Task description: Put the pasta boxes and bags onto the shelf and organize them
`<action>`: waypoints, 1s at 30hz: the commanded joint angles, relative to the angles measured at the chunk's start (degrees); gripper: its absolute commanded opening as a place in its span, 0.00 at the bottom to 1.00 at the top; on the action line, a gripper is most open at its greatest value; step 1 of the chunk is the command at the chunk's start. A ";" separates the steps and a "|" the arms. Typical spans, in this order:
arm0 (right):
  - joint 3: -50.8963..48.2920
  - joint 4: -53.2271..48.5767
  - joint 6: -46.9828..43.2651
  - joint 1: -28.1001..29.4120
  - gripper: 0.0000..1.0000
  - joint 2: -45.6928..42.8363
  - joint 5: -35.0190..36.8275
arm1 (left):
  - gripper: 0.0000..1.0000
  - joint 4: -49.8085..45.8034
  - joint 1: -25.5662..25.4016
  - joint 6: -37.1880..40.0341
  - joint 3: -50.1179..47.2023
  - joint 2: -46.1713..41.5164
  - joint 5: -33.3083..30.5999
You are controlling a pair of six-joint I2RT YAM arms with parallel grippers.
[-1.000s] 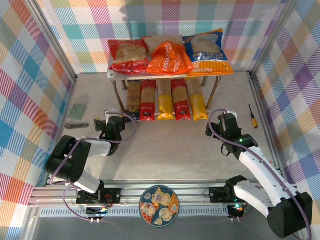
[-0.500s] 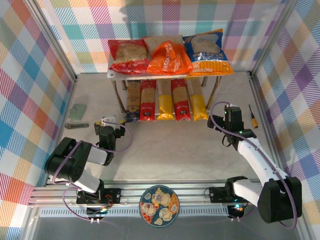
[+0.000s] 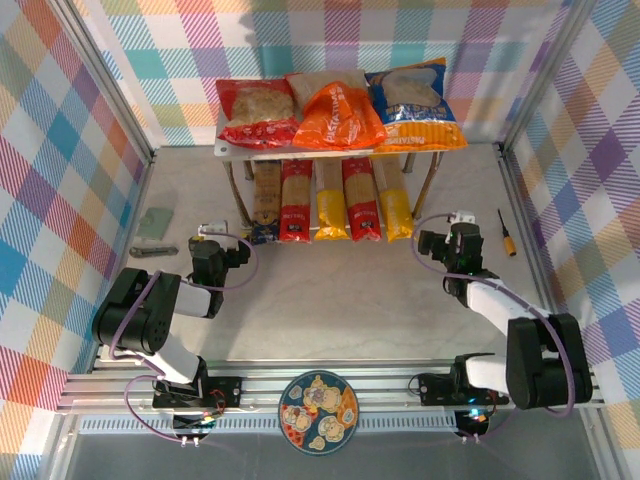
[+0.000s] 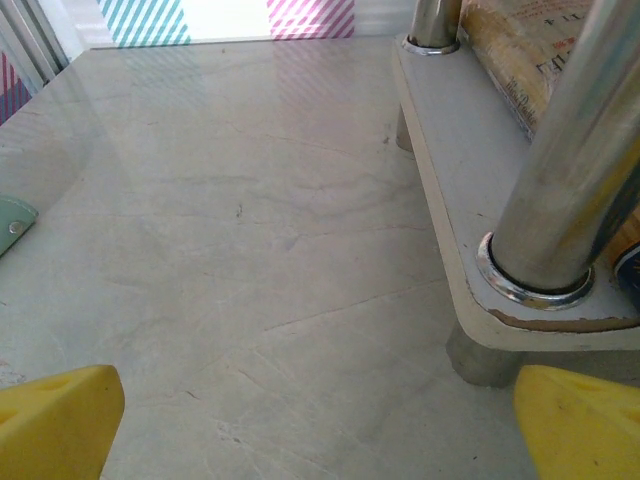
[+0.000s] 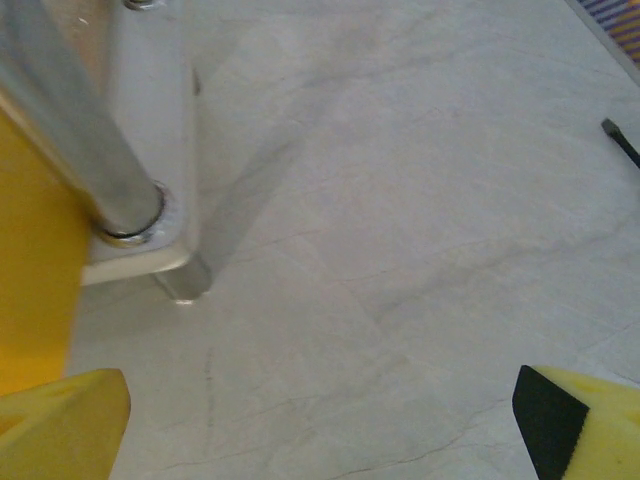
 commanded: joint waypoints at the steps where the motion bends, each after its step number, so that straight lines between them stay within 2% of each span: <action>1: -2.38 14.91 -4.34 -0.56 0.99 1.53 -0.47 | 1.00 0.49 0.38 -0.66 -0.24 -0.83 1.84; 2: -4.07 20.16 -5.31 -0.89 0.99 2.60 -1.24 | 1.00 0.57 0.36 -0.66 -0.24 -0.83 1.86; 7: -4.89 26.18 -6.00 -2.14 0.99 8.83 -6.86 | 1.00 0.49 0.36 -0.66 -0.22 -0.83 1.98; 13: -4.61 31.80 -6.28 -2.63 0.99 15.33 -8.69 | 1.00 0.25 0.38 -0.64 -0.08 -0.78 2.09; 20: -3.49 28.94 -4.88 -4.64 0.99 15.29 -11.38 | 1.00 -5.03 1.71 -1.93 2.74 -0.56 3.43; 30: -3.67 29.42 -4.98 -4.64 0.99 15.05 -11.42 | 1.00 -5.66 1.78 -2.40 3.10 -0.65 2.71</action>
